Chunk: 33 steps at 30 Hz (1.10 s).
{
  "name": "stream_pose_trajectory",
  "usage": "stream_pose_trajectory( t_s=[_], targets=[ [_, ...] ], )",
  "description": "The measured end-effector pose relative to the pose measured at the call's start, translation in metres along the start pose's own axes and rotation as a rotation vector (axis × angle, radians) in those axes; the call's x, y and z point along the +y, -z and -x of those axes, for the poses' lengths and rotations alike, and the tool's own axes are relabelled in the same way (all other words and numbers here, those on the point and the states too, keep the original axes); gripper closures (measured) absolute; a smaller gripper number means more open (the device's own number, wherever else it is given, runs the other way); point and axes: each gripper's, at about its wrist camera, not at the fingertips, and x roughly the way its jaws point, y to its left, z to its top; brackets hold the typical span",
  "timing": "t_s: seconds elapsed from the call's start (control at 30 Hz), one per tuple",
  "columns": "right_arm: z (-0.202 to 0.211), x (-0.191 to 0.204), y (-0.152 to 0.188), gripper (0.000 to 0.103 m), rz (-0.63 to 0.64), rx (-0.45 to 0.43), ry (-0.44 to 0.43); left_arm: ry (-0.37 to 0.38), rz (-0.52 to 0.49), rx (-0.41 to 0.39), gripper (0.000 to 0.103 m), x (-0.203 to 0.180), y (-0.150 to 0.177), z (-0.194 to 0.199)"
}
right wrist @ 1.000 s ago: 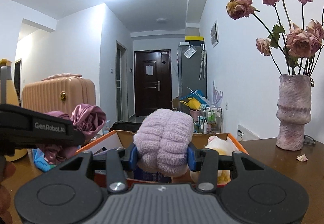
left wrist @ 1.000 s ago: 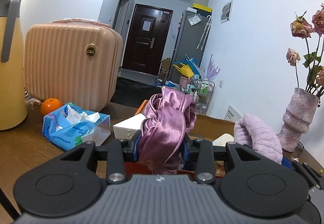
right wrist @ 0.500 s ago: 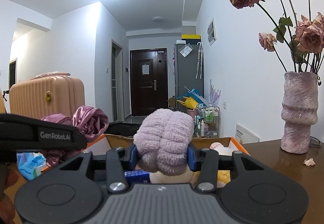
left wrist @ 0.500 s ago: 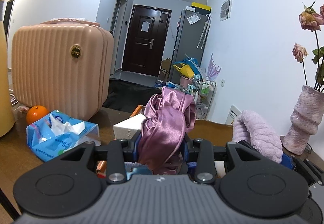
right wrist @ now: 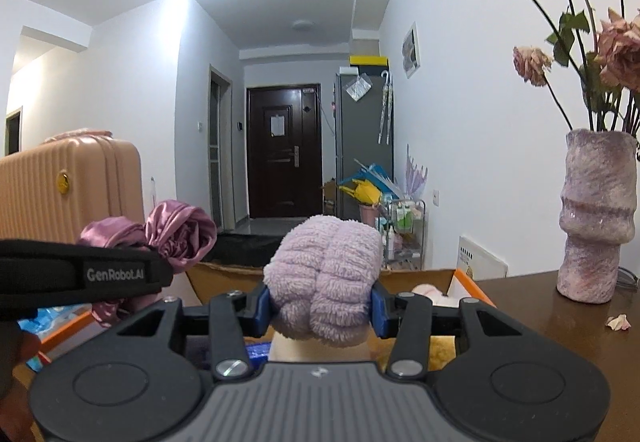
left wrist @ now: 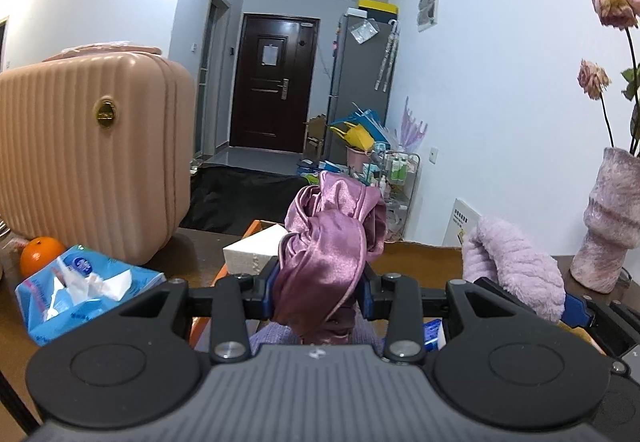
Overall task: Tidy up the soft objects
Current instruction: 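Open both tools to drop the scrunchie and headband into the box, then withdraw both tools and move the right tool toward the clear plastic bag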
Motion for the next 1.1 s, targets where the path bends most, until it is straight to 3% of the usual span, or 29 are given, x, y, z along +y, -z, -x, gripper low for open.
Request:
stream_pose_trajectory(
  t_s=[0.1,0.2,0.27,0.33,0.47,1.1],
  targets=[
    [-0.002,0.0,0.001,0.054,-0.004,0.016,-0.004,0.014,-0.015,0.012,0.058,0.001,0.0,-0.008],
    [-0.002,-0.001,0.002,0.048,0.0,0.019,-0.001,0.009,0.0,0.025,0.028,0.006,0.003,-0.011],
    [-0.002,-0.002,0.004,0.036,0.0,0.026,0.0,-0.004,0.022,0.024,0.009,0.01,0.002,-0.01],
    [0.0,-0.005,0.005,0.021,-0.013,0.027,0.004,-0.032,0.041,0.007,0.0,0.013,0.002,-0.006],
    [0.006,-0.007,0.005,0.0,-0.033,-0.005,0.007,-0.044,0.074,-0.01,0.0,0.02,0.0,0.001],
    [0.051,-0.005,0.012,0.0,0.036,-0.031,-0.011,-0.124,0.063,-0.022,0.0,0.059,0.005,0.052]
  ],
)
